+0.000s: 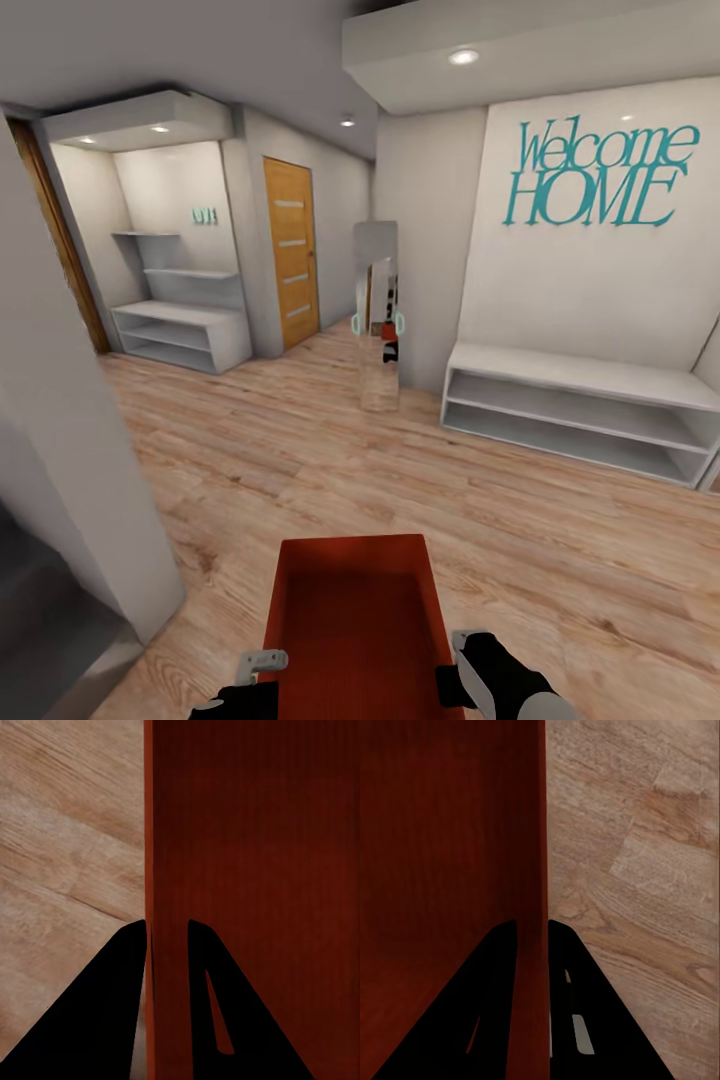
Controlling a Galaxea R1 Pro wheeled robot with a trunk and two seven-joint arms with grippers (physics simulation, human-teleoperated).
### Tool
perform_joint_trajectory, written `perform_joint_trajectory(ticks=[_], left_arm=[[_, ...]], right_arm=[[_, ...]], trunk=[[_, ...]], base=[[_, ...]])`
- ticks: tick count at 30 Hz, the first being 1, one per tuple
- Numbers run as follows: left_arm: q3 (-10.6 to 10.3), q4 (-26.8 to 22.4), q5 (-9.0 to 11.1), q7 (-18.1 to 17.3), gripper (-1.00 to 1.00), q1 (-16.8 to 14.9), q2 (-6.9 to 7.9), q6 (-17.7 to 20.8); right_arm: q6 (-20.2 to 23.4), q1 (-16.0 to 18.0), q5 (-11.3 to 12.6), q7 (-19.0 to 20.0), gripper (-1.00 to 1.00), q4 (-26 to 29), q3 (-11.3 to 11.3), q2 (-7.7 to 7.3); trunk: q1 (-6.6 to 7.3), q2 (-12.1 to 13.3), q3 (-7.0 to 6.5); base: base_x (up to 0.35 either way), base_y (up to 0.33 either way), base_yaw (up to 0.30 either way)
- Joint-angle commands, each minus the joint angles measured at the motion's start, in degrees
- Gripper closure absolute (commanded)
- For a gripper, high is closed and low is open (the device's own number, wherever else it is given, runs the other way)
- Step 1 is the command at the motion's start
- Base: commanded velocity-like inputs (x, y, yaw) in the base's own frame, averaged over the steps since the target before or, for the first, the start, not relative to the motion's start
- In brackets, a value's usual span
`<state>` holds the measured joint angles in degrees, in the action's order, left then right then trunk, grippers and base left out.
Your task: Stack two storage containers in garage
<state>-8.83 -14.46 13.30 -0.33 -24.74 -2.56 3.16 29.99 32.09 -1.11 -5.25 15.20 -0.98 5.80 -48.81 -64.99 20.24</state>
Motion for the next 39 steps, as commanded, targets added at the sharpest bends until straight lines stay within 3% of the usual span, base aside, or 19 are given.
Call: perform_joint_trajectory(ticks=[1, 39], left_arm=[[-1.3, -0.3, 0.8, 0.2, 1.00, 0.0, 0.10, -2.3], [-1.3, -0.3, 0.8, 0.2, 1.00, 0.0, 0.10, -2.3]], right_arm=[[1.3, 0.0, 1.2, -0.2, 1.00, -0.1, 1.1, -1.28], [1.3, 0.0, 1.2, -0.2, 1.00, -0.1, 1.1, -1.26]], trunk=[[-0.03, 0.0, 0.08], [-0.03, 0.0, 0.19]], base=[[0.291, 0.000, 0.053], [0.291, 0.000, 0.011]])
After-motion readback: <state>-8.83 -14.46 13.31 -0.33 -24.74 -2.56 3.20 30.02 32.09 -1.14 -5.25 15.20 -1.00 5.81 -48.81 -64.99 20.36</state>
